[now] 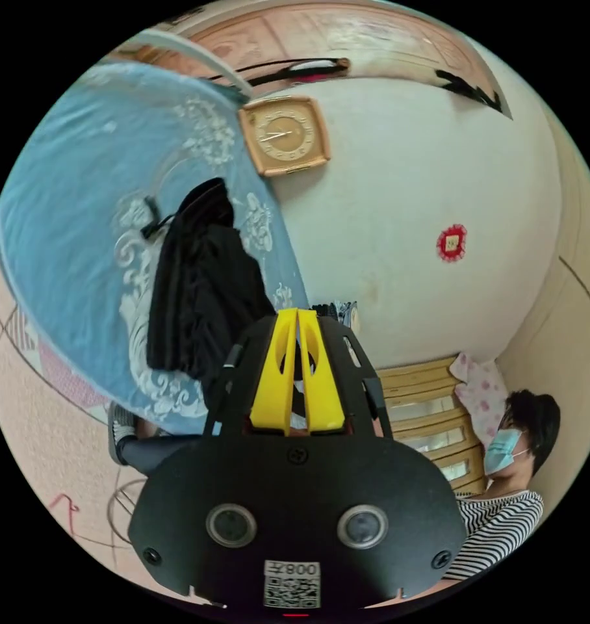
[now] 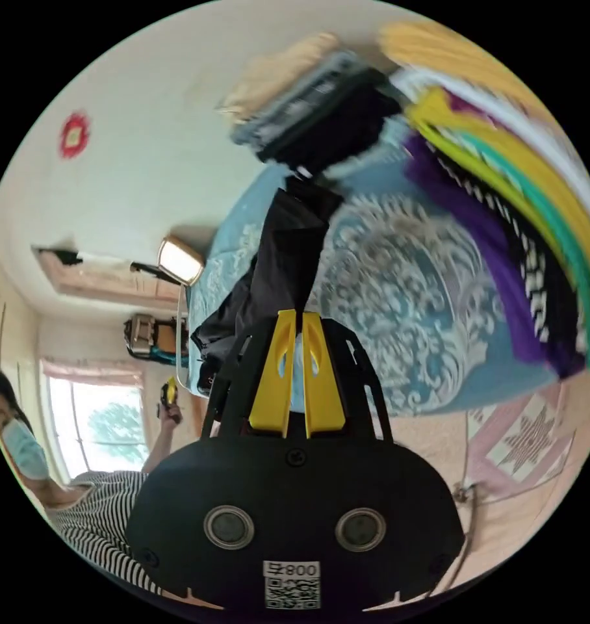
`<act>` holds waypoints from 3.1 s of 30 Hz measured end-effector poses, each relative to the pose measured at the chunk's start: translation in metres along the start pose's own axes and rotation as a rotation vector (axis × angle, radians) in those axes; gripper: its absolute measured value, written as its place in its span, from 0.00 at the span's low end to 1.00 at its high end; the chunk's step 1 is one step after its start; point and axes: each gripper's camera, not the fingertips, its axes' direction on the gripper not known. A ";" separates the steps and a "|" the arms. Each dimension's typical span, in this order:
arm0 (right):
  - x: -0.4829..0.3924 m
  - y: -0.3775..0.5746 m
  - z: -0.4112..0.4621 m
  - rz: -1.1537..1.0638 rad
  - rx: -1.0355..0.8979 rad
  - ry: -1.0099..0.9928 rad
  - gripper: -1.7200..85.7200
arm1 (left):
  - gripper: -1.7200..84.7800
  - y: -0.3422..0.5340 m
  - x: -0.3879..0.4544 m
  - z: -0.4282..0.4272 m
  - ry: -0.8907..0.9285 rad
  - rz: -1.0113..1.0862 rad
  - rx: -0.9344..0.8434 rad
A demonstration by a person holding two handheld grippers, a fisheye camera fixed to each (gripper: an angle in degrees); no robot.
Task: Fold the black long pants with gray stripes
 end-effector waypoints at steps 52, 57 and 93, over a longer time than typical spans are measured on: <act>-0.019 -0.082 -0.109 -0.053 0.044 0.048 0.02 | 0.02 -0.105 0.021 -0.024 -0.266 -0.017 0.047; -0.047 -0.047 -0.204 -0.234 0.202 -0.089 0.02 | 0.02 -0.113 0.054 -0.019 -0.260 0.098 0.037; 0.087 -0.010 -0.092 -0.026 -0.061 0.595 0.09 | 0.07 0.022 0.045 0.444 -0.537 0.491 -0.958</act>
